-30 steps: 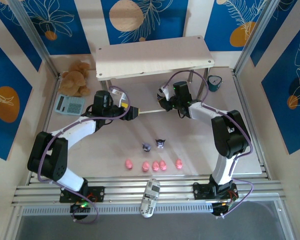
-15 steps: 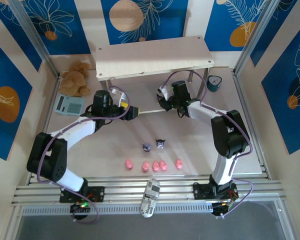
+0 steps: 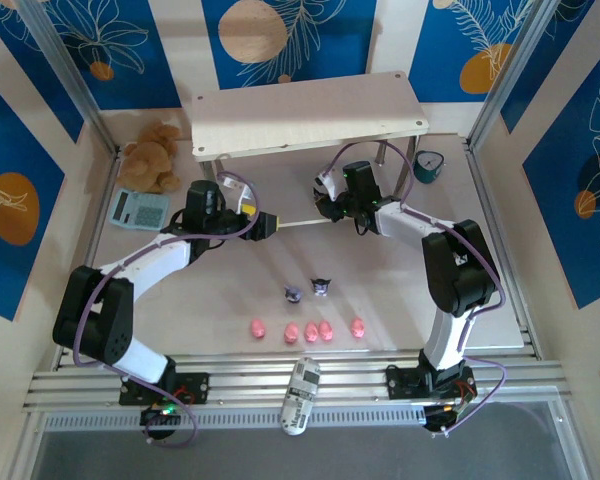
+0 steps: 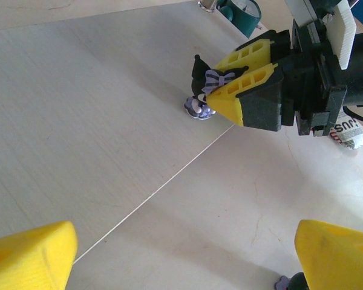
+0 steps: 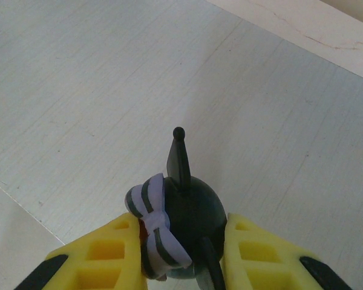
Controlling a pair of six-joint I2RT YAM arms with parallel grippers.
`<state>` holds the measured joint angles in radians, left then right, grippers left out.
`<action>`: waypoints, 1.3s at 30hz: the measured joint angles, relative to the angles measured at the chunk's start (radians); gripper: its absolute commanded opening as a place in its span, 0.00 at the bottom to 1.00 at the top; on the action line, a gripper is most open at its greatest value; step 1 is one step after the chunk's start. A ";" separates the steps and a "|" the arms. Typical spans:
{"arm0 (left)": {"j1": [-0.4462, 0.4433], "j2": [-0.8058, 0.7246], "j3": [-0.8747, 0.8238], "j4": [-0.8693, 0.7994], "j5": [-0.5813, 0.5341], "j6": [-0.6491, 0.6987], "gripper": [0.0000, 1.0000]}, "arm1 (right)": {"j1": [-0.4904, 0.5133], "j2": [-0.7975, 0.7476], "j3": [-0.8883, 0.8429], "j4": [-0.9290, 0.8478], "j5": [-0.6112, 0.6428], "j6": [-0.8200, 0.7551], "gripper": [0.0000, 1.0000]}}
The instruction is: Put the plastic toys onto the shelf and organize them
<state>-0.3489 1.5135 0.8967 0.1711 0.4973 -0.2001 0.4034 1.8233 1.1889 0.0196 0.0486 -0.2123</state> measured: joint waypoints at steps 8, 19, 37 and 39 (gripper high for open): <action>0.000 0.000 0.000 0.000 0.007 0.000 0.93 | -0.006 0.000 0.000 -0.003 -0.005 0.008 0.31; 0.000 0.000 0.000 0.000 0.019 0.000 0.94 | -0.011 0.000 0.000 -0.007 -0.014 0.030 0.44; 0.000 0.000 0.000 0.001 0.027 0.000 0.94 | -0.012 0.000 0.000 -0.014 -0.015 0.031 0.46; 0.000 0.000 0.000 0.001 0.027 0.000 0.94 | -0.013 0.000 0.000 -0.014 -0.015 0.031 0.46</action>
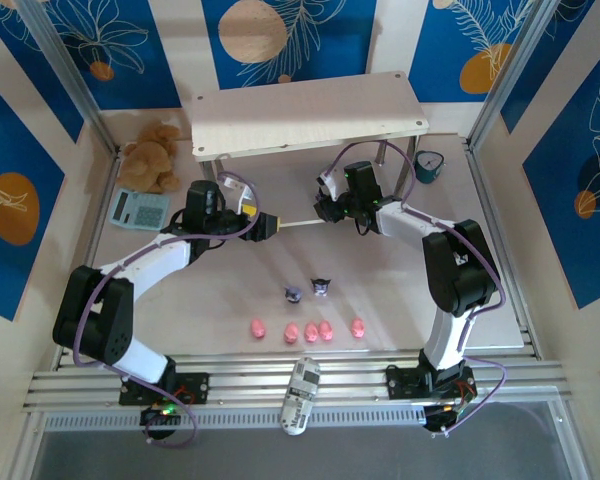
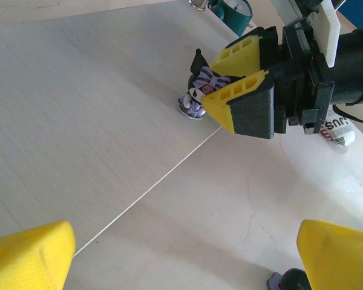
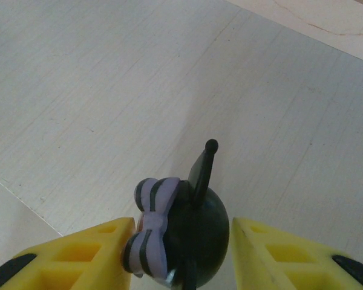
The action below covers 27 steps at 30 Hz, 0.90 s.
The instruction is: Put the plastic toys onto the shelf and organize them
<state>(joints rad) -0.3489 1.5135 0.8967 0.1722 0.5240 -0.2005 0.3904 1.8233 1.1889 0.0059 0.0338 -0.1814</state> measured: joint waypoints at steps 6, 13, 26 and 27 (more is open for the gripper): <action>0.000 0.000 0.000 0.000 0.006 0.000 0.94 | -0.003 0.000 -0.001 0.002 0.000 0.006 0.46; 0.000 0.000 0.000 0.001 0.010 0.000 0.94 | -0.024 -0.021 -0.013 0.004 -0.003 0.028 0.46; 0.000 0.000 0.000 0.008 0.011 0.000 0.94 | -0.028 -0.055 -0.013 0.000 -0.039 0.031 0.46; 0.000 0.000 0.000 0.008 0.011 0.000 0.94 | -0.028 -0.055 -0.013 0.000 -0.039 0.031 0.46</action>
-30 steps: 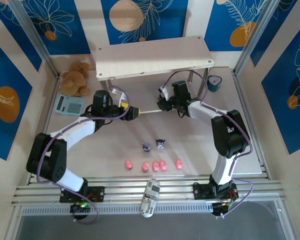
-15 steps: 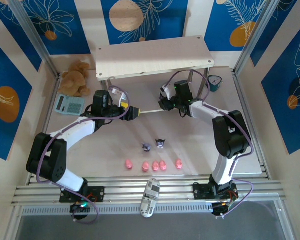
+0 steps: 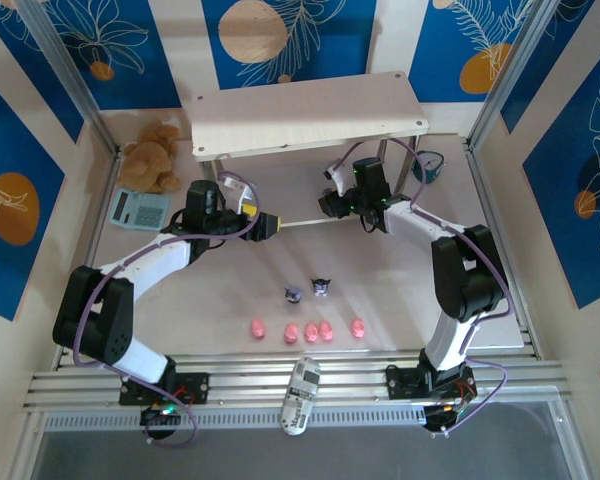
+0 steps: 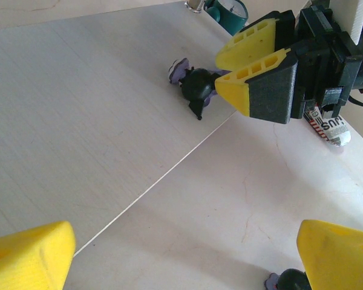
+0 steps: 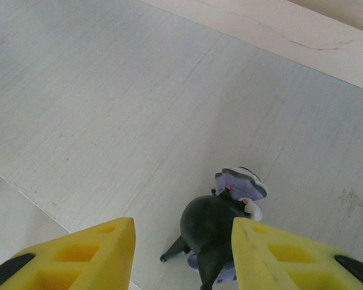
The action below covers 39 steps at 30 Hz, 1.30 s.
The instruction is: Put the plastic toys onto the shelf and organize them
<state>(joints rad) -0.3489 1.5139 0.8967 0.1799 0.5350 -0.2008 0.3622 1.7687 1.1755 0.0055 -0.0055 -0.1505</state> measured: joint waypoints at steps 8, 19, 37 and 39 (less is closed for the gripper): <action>0.000 0.000 0.000 0.000 0.007 0.000 0.94 | 0.006 0.001 0.002 -0.013 0.025 0.003 0.47; 0.000 0.000 0.000 0.000 0.008 0.000 0.94 | 0.044 0.044 0.043 -0.029 0.170 0.057 0.47; 0.000 0.000 0.000 -0.004 0.007 0.005 0.93 | 0.055 0.143 0.182 -0.157 0.216 0.147 0.19; 0.000 0.000 -0.002 -0.005 0.006 0.010 0.89 | 0.055 0.143 0.184 -0.166 0.198 0.154 0.10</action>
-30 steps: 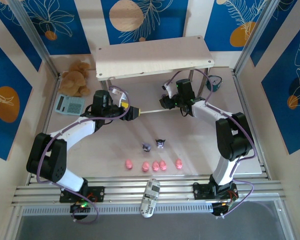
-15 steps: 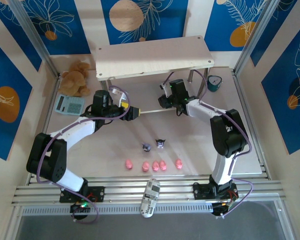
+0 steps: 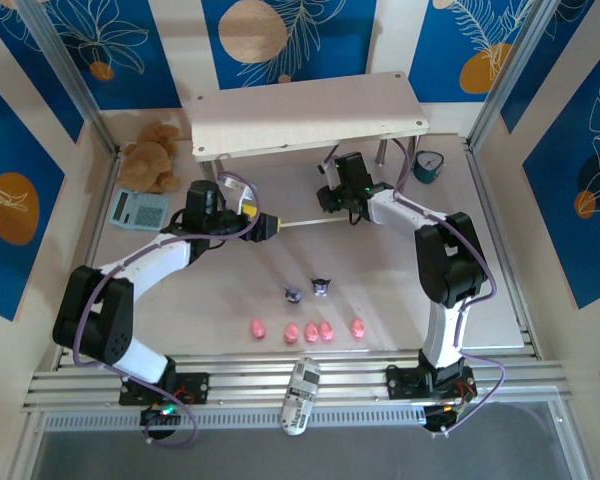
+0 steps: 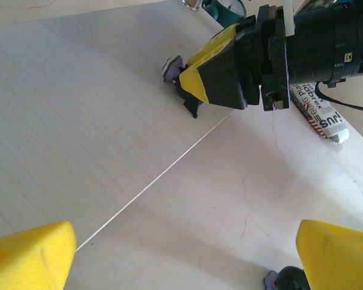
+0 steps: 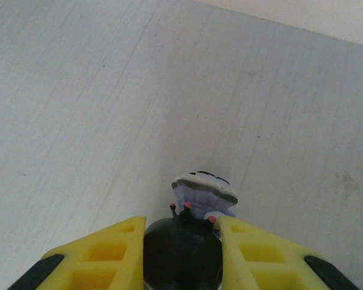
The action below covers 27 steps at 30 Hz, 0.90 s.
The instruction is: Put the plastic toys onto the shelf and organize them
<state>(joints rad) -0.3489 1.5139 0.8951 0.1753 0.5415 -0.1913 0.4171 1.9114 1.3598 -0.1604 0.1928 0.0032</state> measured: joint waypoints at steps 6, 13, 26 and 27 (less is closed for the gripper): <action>-0.009 -0.001 -0.004 -0.026 -0.028 0.023 0.77 | 0.000 -0.023 0.000 -0.066 -0.113 0.058 0.03; -0.146 -0.037 -0.004 -0.106 -0.224 0.128 0.86 | 0.003 -0.150 -0.076 -0.185 -0.265 0.249 0.00; -0.562 -0.167 -0.130 0.031 -0.800 0.489 0.87 | 0.065 -0.479 -0.100 -0.286 -0.376 0.589 0.00; -0.594 -0.167 -0.134 0.052 -0.854 0.516 0.87 | 0.075 -0.494 -0.100 -0.296 -0.372 0.603 0.00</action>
<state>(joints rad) -0.9428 1.3464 0.7609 0.2276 -0.3122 0.3244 0.4919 1.4178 1.2602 -0.4564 -0.1795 0.6064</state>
